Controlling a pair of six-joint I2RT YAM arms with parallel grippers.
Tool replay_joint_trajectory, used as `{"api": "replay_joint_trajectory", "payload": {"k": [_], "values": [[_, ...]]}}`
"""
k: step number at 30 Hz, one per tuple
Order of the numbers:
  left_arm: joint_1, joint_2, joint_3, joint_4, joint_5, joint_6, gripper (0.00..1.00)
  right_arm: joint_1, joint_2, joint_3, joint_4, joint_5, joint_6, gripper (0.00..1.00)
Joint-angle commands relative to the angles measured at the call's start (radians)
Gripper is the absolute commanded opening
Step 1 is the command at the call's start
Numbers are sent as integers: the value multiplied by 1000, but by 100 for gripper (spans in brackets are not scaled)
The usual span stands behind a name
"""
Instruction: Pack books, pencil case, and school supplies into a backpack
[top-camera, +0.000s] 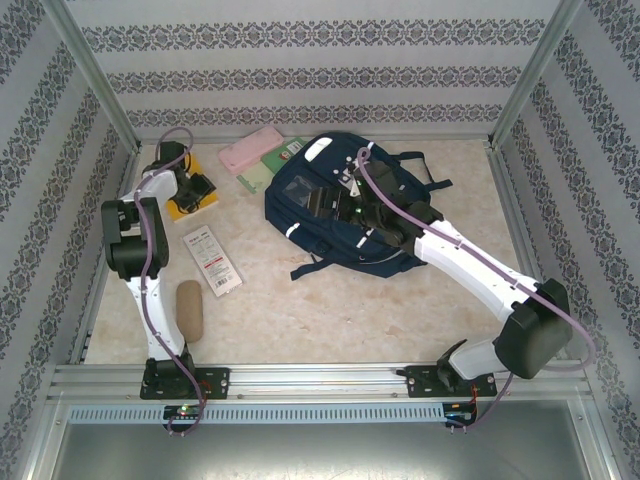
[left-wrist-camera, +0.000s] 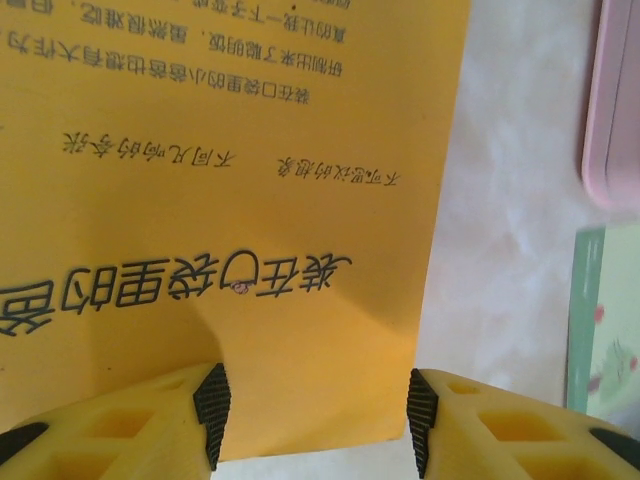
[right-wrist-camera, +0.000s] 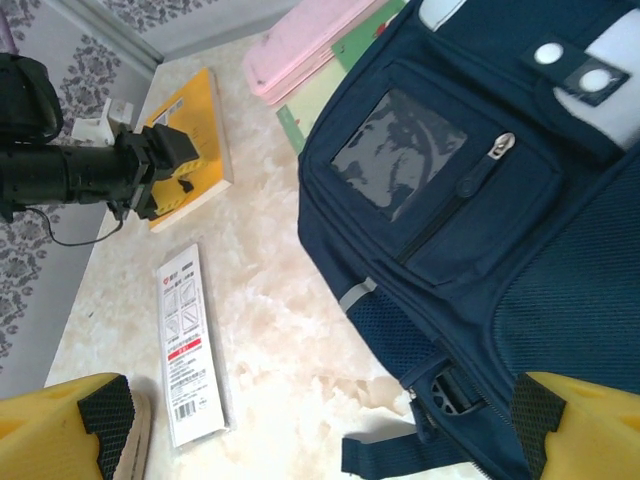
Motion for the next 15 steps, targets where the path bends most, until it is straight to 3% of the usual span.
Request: {"api": "replay_joint_trajectory", "payload": {"k": [1,15], "values": [[-46,-40,-123,13,55,-74,53,22,21,42,4,-16,11,98],[-296,-213,-335,118,69,-201,53,58,79,72,21,-16,17,98]]}}
